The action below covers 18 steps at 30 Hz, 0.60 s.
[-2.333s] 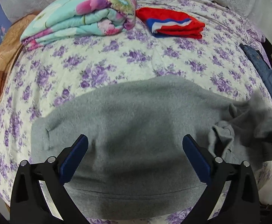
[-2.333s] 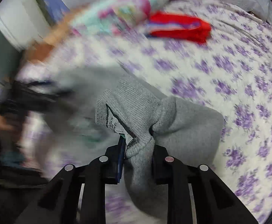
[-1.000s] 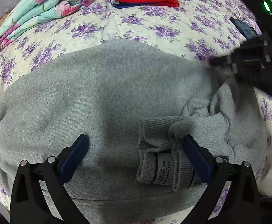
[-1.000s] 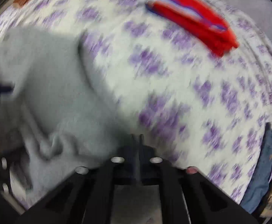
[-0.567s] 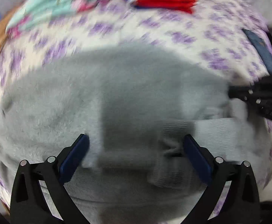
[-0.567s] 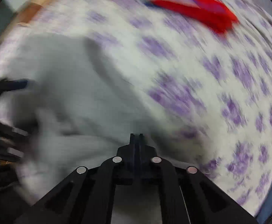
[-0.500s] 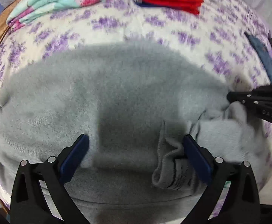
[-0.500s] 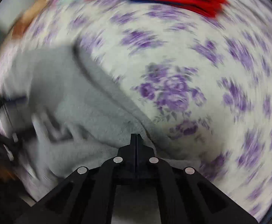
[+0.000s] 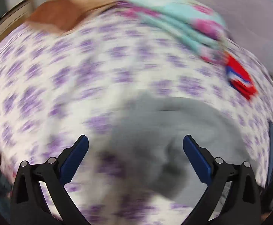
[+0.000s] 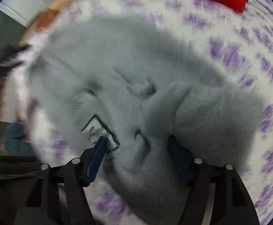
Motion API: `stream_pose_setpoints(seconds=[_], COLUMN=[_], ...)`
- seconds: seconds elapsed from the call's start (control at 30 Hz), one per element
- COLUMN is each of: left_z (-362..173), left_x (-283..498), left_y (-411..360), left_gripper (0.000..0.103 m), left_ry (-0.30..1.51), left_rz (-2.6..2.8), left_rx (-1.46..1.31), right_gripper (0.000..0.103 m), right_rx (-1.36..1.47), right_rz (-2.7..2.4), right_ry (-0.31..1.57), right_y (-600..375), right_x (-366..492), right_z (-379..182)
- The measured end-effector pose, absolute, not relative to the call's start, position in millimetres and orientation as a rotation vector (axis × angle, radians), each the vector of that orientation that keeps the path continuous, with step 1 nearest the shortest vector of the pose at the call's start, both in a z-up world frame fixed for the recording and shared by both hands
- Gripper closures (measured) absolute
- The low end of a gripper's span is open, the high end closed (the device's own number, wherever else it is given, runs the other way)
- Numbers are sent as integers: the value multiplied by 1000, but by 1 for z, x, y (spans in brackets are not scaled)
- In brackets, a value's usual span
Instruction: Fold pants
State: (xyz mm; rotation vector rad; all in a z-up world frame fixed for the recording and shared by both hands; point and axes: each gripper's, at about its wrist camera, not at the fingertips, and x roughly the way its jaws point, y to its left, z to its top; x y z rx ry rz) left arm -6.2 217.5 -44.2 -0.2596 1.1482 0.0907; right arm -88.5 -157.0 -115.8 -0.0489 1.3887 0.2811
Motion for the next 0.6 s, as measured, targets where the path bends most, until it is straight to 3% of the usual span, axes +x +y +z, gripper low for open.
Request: stream_pose_setpoints(seconds=[0.17,0.3,0.6], left_z=[-64,-67,-91], left_x=[-16,-23,-12], left_y=[260,247,209], left_gripper=[5,5,8], left_ry=[1251,1307,1430], left_rz=[114,-6,-246], left_rx=[-377,-336,-511], right_gripper=[31,26,26], right_rx=[98,232,312], right_rz=[230,118,28], right_ry=[1412,1300,1288], right_y=[-167,-196,-196], right_x=[-80,-93,-121], right_z=[-89,-55,-57])
